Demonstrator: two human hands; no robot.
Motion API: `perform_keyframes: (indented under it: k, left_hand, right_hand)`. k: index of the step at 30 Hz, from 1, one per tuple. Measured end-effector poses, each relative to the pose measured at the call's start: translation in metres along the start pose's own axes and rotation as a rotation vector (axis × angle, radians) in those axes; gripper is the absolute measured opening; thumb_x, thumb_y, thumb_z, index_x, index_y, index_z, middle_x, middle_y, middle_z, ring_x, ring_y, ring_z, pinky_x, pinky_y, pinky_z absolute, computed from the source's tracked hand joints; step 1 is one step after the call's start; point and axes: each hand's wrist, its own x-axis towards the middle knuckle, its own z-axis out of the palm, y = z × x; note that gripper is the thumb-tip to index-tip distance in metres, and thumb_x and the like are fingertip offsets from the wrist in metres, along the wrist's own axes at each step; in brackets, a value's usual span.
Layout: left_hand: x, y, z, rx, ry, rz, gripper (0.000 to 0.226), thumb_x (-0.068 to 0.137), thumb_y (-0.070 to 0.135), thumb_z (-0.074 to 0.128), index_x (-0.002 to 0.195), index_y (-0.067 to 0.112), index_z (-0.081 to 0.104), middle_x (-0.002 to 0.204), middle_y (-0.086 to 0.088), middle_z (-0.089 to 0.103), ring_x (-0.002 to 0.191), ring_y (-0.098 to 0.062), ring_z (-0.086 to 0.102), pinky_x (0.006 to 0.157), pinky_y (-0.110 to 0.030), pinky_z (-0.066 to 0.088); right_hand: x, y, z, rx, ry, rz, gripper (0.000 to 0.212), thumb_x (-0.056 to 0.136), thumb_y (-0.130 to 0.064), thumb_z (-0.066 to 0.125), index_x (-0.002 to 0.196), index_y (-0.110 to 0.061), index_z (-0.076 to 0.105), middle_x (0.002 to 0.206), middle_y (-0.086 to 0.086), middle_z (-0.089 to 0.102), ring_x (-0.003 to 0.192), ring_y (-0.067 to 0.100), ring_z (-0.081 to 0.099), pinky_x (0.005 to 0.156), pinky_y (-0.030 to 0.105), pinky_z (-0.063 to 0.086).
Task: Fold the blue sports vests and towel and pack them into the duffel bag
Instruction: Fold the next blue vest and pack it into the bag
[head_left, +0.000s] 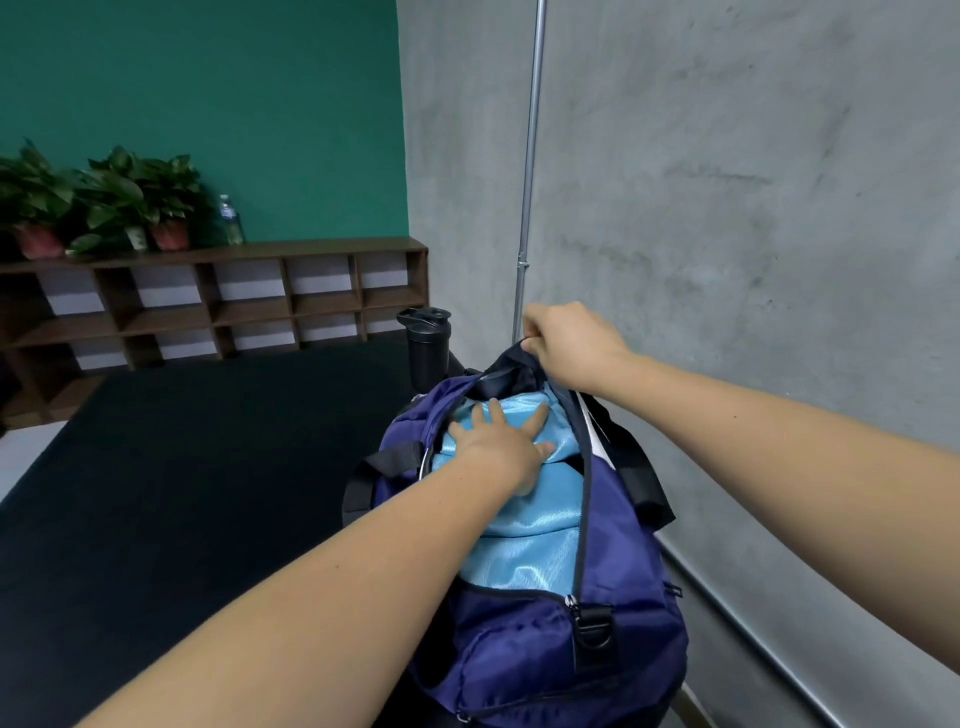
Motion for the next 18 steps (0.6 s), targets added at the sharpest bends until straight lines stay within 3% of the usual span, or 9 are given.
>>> perform_keyframes:
  k: [5, 8, 12, 15, 18]
  left_hand:
    - [0.013, -0.015, 0.000, -0.092, -0.073, -0.017, 0.061, 0.110, 0.065, 0.017, 0.162, 0.057, -0.014, 0.178, -0.013, -0.008, 0.163, -0.042, -0.002, 0.125, -0.069, 0.005]
    - [0.011, -0.013, -0.002, -0.091, -0.072, -0.003, 0.063, 0.109, 0.068, 0.017, 0.164, 0.055, -0.010, 0.178, -0.013, -0.008, 0.163, -0.043, -0.004, 0.125, -0.069, 0.002]
    - [-0.008, -0.015, -0.001, -0.081, -0.004, 0.061, 0.062, 0.110, 0.065, 0.019, 0.168, 0.049, 0.001, 0.179, -0.013, -0.003, 0.162, -0.045, -0.003, 0.127, -0.066, 0.003]
    - [-0.037, -0.027, -0.006, -0.116, 0.077, 0.137, 0.060, 0.112, 0.058, 0.028, 0.169, 0.040, 0.018, 0.176, -0.012, 0.017, 0.159, -0.042, 0.023, 0.124, -0.057, 0.028]
    - [-0.070, -0.050, -0.010, -0.195, 0.294, 0.182, 0.050, 0.110, 0.048, 0.043, 0.157, 0.032, 0.044, 0.155, -0.005, 0.047, 0.133, -0.031, 0.057, 0.098, -0.045, 0.053]
  right_hand:
    - [-0.010, 0.000, 0.002, -0.003, -0.033, -0.034, 0.017, 0.105, -0.028, 0.061, 0.090, -0.022, 0.053, 0.089, 0.007, 0.066, 0.083, 0.035, 0.062, 0.062, 0.038, 0.044]
    - [-0.016, 0.002, 0.006, 0.032, -0.092, -0.038, 0.015, 0.103, -0.029, 0.063, 0.093, -0.020, 0.058, 0.089, 0.006, 0.068, 0.086, 0.033, 0.064, 0.072, 0.042, 0.055]
    - [-0.019, 0.003, 0.004, 0.104, -0.093, -0.053, 0.009, 0.100, -0.027, 0.064, 0.094, -0.021, 0.063, 0.092, 0.001, 0.070, 0.089, 0.027, 0.065, 0.082, 0.043, 0.057]
    - [-0.022, -0.006, 0.005, 0.137, -0.030, -0.126, 0.005, 0.098, -0.023, 0.063, 0.093, -0.025, 0.062, 0.098, -0.002, 0.066, 0.090, 0.022, 0.063, 0.085, 0.043, 0.055]
    - [-0.029, -0.030, 0.011, 0.181, -0.033, -0.210, 0.006, 0.096, -0.018, 0.064, 0.096, -0.024, 0.064, 0.100, -0.002, 0.062, 0.087, 0.019, 0.062, 0.085, 0.042, 0.054]
